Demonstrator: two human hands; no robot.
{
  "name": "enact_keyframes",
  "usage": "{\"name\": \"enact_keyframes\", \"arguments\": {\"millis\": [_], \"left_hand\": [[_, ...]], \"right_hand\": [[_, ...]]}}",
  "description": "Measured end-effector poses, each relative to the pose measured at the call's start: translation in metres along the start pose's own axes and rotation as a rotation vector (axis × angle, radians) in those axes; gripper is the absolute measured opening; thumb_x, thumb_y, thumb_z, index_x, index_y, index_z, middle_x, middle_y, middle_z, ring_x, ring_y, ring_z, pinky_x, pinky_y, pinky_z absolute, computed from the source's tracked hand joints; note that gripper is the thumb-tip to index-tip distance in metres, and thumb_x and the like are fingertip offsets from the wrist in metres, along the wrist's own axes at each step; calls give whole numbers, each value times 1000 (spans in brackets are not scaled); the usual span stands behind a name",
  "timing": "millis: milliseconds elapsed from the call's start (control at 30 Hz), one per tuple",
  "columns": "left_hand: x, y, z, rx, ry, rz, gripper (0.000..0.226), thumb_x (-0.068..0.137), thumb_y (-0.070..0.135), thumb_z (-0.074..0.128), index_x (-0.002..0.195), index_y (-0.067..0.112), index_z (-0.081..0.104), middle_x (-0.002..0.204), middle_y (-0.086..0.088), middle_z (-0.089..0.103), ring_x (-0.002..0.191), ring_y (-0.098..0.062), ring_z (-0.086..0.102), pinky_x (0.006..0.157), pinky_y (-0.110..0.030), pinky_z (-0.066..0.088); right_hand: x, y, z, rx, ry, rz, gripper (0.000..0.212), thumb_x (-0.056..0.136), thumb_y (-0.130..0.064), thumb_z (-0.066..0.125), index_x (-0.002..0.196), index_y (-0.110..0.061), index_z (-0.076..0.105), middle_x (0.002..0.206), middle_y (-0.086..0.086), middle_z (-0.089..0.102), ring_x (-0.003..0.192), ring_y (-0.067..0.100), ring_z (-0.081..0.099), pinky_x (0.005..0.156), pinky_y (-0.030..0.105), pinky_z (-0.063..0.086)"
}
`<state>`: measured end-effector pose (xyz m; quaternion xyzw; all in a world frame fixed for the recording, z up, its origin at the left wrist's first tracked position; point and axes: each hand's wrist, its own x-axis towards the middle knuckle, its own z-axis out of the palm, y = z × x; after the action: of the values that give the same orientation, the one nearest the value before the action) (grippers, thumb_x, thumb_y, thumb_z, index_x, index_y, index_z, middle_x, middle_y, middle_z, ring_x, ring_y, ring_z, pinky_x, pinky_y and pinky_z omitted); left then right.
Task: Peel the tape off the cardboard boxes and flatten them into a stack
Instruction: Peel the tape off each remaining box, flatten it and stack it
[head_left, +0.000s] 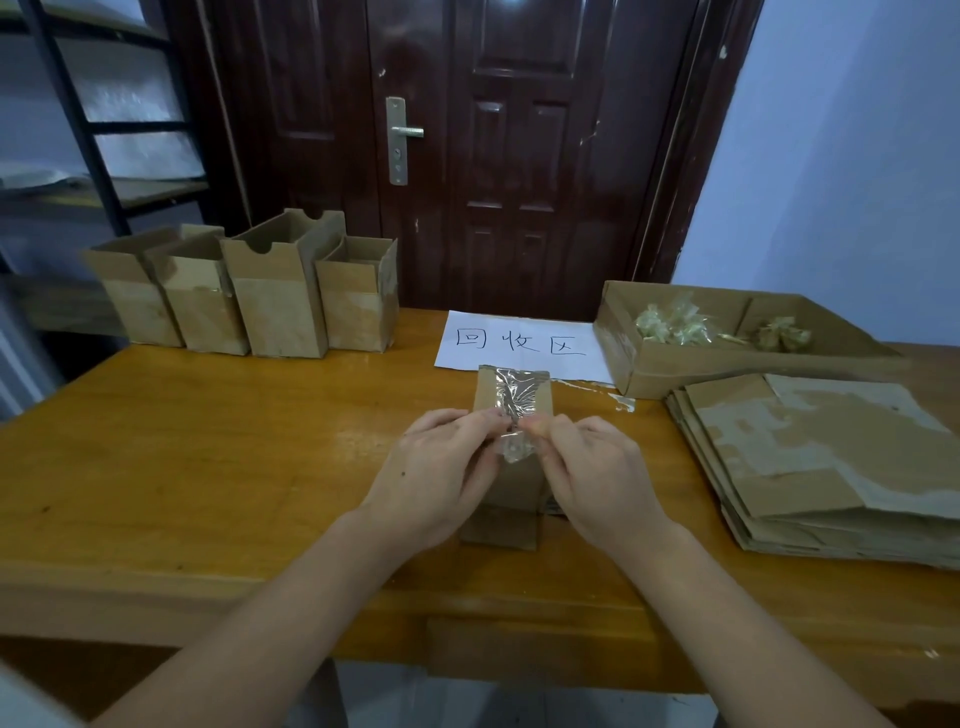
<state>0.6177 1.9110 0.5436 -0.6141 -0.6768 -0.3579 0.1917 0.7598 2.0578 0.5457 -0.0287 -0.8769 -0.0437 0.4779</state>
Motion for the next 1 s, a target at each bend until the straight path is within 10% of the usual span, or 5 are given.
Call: {"name": "enact_keyframes", "arguments": {"millis": [200,567,833,1000], "left_hand": [[-1,0,4,-108,5,-165,41,105,61,32,130,45,60,117,34,60,116,8,45,88,-9,30],[9,9,8,36,147,-115,28,104,39,48,108,25,72,84,11,75,76,-9,61,74,-10,33],[8,8,4,-53,61,-239,44,103,54,38,122,35,73,105,15,75,102,-18,64,79,-11,34],[14,11,3,-116,94,-291,15,93,36,71,107,35,77,93,21,76,88,-5,68,80,-18,49]], "right_hand": [[-3,2,0,-29,-6,-27,22,101,-19,56,101,-7,75,92,-1,77,61,18,66,53,32,51],[6,2,-19,168,-226,140,31,101,-38,56,128,-26,66,100,-14,75,80,3,68,62,27,54],[6,7,-6,86,-50,-5,20,100,-17,68,118,-14,76,103,-3,78,85,9,74,57,28,57],[3,9,-11,249,-157,117,28,103,-31,61,128,-22,71,126,-10,71,108,3,68,80,27,60]]}}
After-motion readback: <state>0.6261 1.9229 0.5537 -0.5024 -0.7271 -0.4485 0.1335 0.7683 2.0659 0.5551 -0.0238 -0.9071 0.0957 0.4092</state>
